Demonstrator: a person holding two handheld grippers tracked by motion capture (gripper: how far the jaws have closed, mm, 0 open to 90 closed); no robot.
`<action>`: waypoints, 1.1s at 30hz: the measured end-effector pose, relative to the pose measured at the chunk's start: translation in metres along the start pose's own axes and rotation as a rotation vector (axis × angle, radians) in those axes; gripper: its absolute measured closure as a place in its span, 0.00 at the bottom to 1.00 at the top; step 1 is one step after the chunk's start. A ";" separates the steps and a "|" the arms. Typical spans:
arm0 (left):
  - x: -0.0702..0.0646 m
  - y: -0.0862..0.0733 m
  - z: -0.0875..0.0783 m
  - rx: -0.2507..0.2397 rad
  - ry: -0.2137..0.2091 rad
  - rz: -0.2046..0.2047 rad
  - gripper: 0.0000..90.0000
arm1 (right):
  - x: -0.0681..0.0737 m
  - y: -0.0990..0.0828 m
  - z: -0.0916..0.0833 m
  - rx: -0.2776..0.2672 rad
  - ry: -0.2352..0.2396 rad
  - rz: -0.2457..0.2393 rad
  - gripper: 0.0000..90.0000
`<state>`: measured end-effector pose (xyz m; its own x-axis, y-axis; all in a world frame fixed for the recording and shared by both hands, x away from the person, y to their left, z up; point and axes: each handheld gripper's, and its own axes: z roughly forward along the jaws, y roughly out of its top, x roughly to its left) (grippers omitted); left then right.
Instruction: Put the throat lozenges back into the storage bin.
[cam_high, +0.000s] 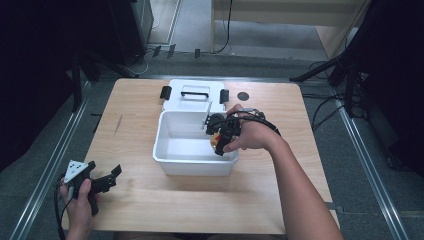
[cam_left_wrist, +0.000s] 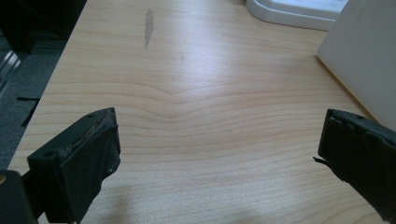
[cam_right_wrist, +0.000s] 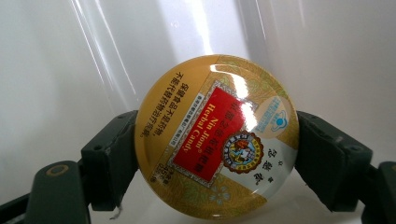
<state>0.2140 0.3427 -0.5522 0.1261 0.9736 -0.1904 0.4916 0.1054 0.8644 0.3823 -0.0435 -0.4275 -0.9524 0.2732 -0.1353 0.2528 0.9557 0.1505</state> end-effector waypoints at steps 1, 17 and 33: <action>0.000 0.000 0.000 0.000 0.000 0.000 0.00 | 0.000 0.000 0.000 0.000 0.000 0.000 0.22; 0.000 0.000 0.000 0.005 -0.007 0.001 0.00 | 0.006 0.012 0.026 0.108 -0.052 -0.047 0.22; 0.000 0.000 0.000 0.006 -0.007 0.001 0.00 | 0.007 0.014 0.020 0.090 -0.059 -0.037 0.22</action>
<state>0.2138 0.3427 -0.5522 0.1330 0.9721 -0.1930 0.4967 0.1032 0.8618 0.3828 -0.0264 -0.4460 -0.9503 0.2411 -0.1972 0.2345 0.9705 0.0563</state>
